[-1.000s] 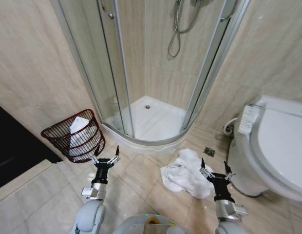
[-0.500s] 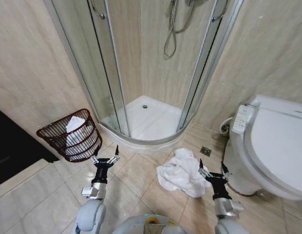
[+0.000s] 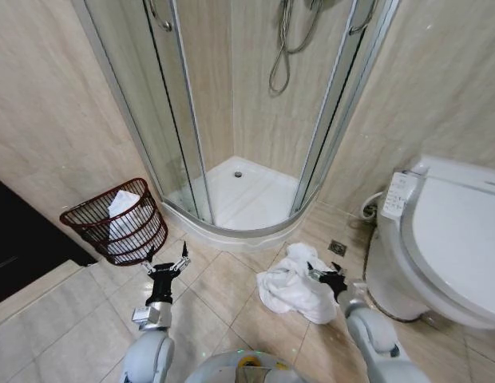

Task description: Discard the used towel into the hamper.

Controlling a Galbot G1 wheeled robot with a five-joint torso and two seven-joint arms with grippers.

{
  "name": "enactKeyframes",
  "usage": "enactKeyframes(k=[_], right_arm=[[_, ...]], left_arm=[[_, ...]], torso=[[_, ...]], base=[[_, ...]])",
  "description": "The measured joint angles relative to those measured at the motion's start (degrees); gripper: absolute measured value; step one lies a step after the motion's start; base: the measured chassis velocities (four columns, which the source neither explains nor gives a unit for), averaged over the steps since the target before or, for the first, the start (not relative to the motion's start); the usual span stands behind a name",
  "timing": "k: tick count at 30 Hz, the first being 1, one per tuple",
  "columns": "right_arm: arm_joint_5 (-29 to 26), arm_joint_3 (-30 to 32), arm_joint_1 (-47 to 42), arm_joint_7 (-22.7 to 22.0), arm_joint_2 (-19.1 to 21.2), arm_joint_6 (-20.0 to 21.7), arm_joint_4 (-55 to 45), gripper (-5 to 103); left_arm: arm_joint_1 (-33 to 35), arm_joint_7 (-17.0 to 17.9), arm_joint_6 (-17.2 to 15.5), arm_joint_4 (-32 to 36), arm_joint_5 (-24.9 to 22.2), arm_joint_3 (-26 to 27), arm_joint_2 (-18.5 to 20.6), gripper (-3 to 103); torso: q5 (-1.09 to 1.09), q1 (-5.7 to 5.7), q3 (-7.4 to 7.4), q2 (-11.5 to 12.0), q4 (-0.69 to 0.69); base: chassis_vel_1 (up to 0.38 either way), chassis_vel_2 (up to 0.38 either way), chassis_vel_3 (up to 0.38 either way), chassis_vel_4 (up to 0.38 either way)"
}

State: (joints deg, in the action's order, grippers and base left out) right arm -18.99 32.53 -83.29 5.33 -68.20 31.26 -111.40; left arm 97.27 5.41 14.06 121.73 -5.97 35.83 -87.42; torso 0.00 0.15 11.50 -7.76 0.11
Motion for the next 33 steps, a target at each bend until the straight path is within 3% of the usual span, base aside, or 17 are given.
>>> enactKeyframes(k=[3, 10, 17, 24, 31, 33], right_arm=[[1.6, -0.9, -1.2, 1.3, 0.7, 4.7, -1.5, 100], [4.6, -2.1, 4.2, 2.4, -0.1, 7.4, 7.2, 100], [6.7, -3.1, 11.2, 2.6, -0.8, 3.8, 17.7, 100], [8.0, -3.1, 16.3, 9.7, -1.5, 1.1, 24.4, 100], [9.0, -2.6, 20.1, 11.5, -3.6, 0.7, 31.9, 100], [11.3, -2.4, 20.9, 12.8, -4.7, -1.2, 35.0, 100]], left_arm=[[0.3, 0.2, 0.7, -0.8, -0.6, 0.1, -0.2, 100], [-0.4, 0.1, 1.2, -1.7, -0.7, -0.1, 0.0, 100], [-0.9, -0.6, 0.9, -0.6, -0.7, -0.2, 0.1, 100], [-1.7, -0.9, 0.0, -0.3, -1.0, 0.5, 1.2, 100], [-2.4, -1.2, -0.5, -0.2, -1.2, 0.4, 1.6, 100], [-2.9, -1.2, -0.9, -0.2, -1.2, 0.3, 1.6, 100]], torso=[[-0.01, 0.00, 0.01, 0.0, -0.01], [0.01, 0.01, 0.02, 0.0, -0.01], [0.01, 0.02, 0.03, 0.0, 0.00], [0.00, 0.02, 0.03, 0.0, -0.01], [0.00, 0.02, 0.04, -0.1, 0.00], [-0.01, 0.02, 0.04, -0.1, 0.00]], base=[[0.000, 0.000, 0.000, 0.000], [0.000, 0.000, 0.000, 0.000], [0.000, 0.000, 0.000, 0.000], [0.000, 0.000, 0.000, 0.000], [0.000, 0.000, 0.000, 0.000], [0.000, 0.000, 0.000, 0.000]])
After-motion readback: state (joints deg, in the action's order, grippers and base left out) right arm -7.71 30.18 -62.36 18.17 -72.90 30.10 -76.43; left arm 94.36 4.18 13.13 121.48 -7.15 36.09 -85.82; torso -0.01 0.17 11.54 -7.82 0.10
